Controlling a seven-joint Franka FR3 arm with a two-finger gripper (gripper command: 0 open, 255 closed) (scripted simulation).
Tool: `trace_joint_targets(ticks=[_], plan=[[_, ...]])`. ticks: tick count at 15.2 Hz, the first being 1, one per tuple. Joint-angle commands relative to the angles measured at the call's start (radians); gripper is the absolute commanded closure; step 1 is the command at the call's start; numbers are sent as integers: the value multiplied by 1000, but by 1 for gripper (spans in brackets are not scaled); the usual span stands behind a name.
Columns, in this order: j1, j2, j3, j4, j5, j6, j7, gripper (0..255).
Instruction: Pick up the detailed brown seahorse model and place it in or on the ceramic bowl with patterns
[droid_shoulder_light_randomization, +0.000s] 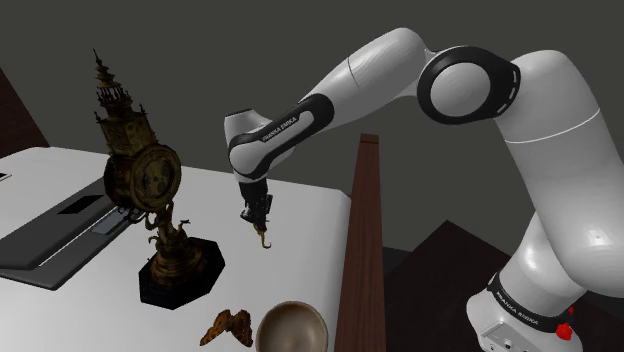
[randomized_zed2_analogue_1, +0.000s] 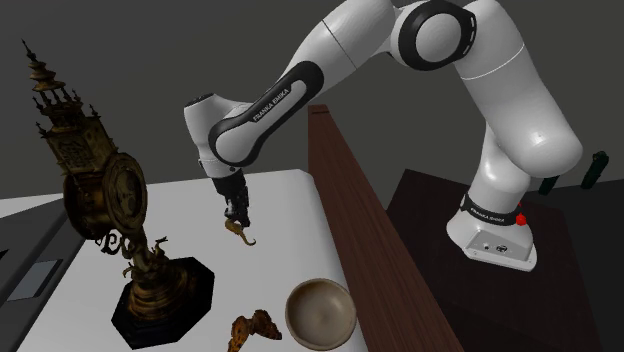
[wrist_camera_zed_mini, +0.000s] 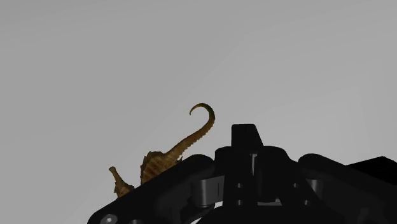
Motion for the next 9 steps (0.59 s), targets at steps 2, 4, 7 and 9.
trace_joint_targets(ticks=[2, 4, 7, 9], plan=[[3, 13, -14, -4, -1, 44, 33, 0], [10, 39, -44, -8, -2, 130, 101, 0], [23, 83, -92, -8, -4, 254, 203, 0], [32, 110, -124, -5, -4, 323, 265, 0]])
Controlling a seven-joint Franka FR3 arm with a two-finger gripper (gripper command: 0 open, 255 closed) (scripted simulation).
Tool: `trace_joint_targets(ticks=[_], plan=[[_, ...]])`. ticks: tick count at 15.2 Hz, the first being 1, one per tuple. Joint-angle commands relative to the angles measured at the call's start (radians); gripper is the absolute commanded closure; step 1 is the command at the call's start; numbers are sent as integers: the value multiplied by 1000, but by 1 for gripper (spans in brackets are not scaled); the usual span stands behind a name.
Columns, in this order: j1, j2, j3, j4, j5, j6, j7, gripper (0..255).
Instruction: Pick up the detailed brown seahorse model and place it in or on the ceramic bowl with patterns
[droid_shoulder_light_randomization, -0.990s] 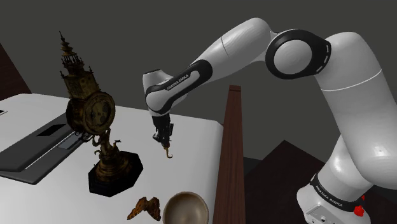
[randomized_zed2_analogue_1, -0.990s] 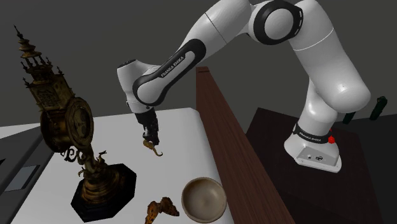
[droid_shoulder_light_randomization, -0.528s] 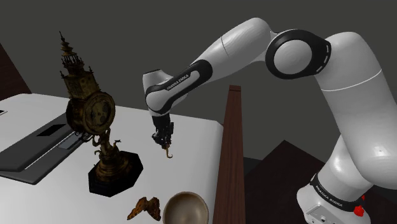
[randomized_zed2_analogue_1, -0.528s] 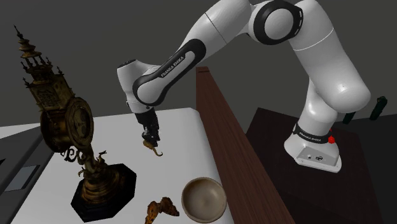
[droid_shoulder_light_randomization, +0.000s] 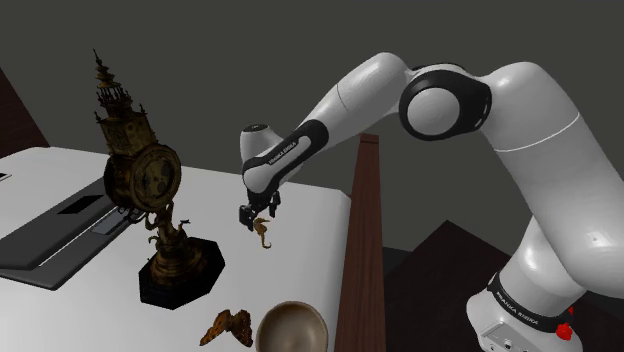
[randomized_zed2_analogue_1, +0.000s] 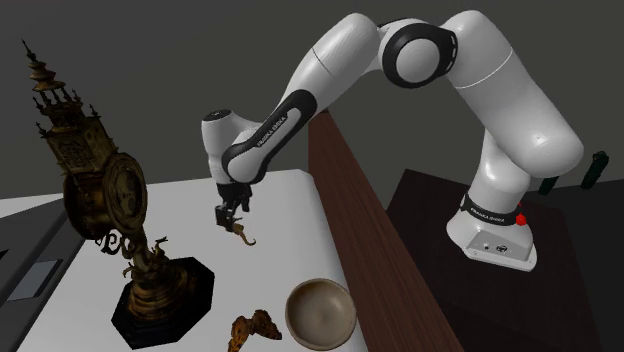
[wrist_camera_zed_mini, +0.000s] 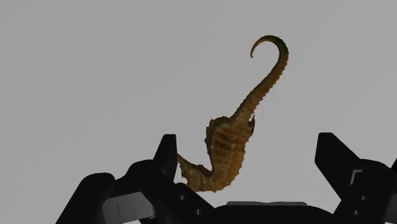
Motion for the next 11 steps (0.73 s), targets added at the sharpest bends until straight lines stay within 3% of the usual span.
trace_joint_targets(ticks=[1, 11], plan=[[6, 23, -17, 7, 0, 43, 35, 0], [10, 97, -19, 40, -1, 84, 36, 0]])
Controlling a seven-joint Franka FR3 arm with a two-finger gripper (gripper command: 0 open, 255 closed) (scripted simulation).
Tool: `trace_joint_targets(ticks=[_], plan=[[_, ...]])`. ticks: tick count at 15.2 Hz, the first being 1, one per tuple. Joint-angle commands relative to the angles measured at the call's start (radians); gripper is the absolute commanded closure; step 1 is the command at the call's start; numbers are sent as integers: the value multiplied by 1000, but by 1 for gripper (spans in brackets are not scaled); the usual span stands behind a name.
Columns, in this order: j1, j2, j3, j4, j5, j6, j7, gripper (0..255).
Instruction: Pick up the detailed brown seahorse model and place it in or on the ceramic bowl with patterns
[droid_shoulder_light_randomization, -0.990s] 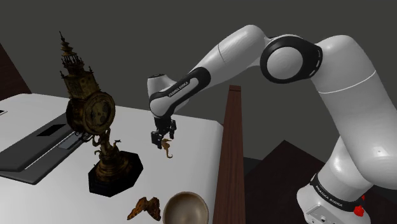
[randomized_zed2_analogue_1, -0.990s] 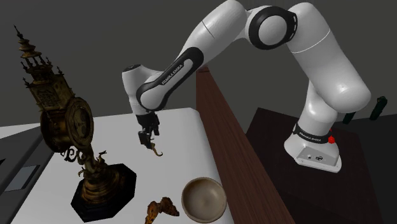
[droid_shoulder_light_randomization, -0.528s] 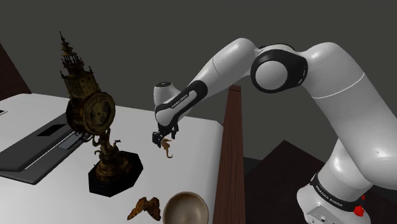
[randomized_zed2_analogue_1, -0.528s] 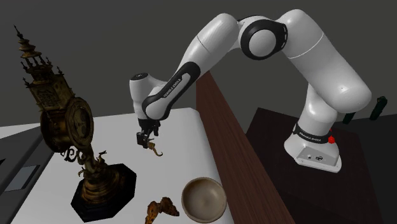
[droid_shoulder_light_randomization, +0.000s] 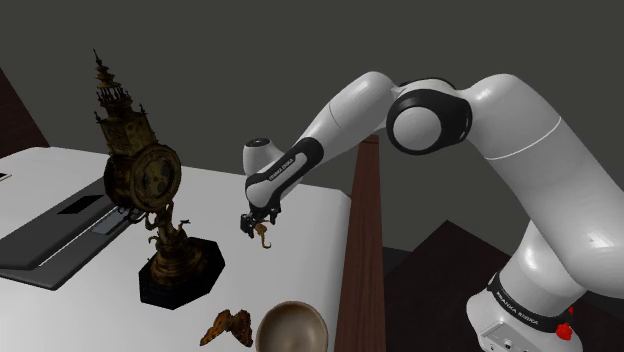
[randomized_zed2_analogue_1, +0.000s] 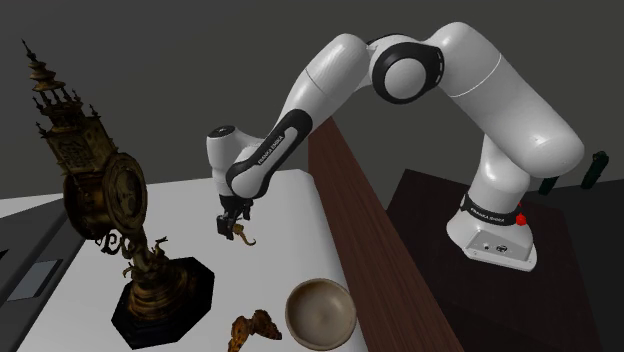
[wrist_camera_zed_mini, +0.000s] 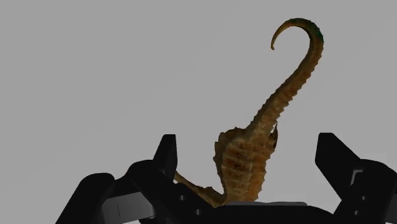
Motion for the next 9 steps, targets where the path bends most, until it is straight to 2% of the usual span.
trace_joint_targets(ticks=[1, 4, 5, 9], plan=[[0, 1, 0, 1, 0, 0, 0, 0], [0, 1, 0, 1, 0, 0, 0, 0], [0, 1, 0, 1, 0, 0, 0, 255], [0, 1, 0, 1, 0, 0, 0, 255]])
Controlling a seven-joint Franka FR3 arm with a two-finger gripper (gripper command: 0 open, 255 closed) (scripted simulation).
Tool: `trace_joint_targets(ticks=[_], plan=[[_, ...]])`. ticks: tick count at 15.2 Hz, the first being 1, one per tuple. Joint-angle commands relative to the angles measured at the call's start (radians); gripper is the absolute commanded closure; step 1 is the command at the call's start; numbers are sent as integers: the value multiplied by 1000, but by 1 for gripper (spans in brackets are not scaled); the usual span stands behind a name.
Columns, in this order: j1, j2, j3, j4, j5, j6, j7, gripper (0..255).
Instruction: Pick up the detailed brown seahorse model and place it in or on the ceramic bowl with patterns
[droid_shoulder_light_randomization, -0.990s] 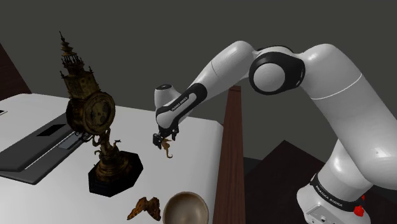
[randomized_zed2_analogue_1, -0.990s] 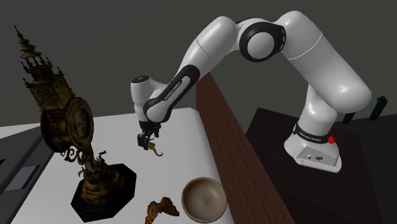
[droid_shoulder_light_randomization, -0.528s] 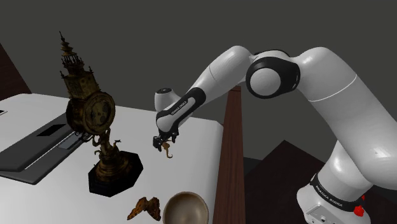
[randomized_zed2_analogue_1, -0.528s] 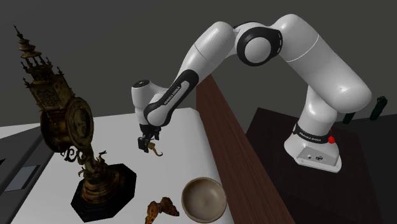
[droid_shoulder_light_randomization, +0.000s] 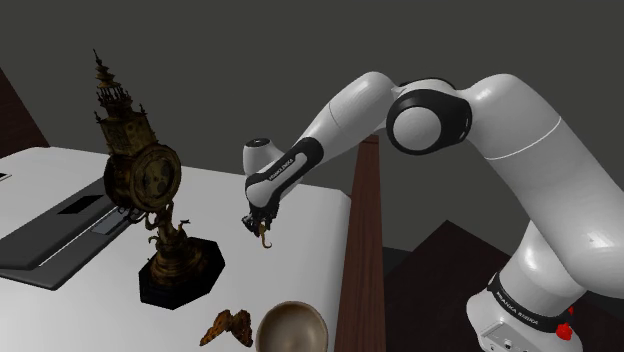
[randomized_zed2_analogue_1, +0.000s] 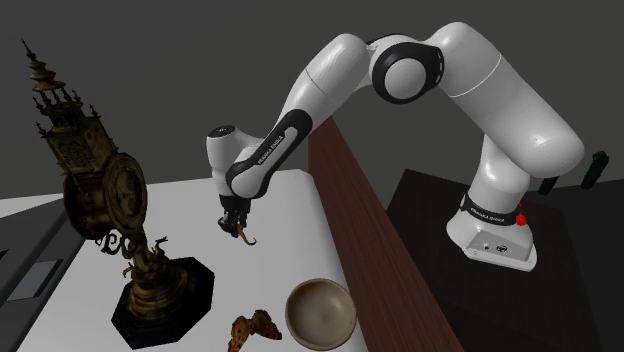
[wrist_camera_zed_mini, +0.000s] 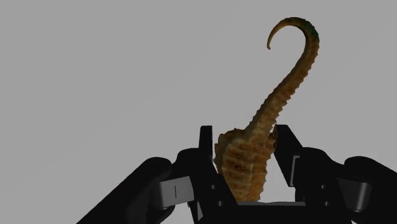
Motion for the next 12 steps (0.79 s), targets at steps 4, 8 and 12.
trace_joint_targets(ticks=[4, 8, 12], plan=[[0, 0, 0, -1, 0, 0, 0, 255], [-1, -33, 1, -15, 1, -19, 1, 255], [-2, -75, 2, -30, 1, -46, 1, 255]])
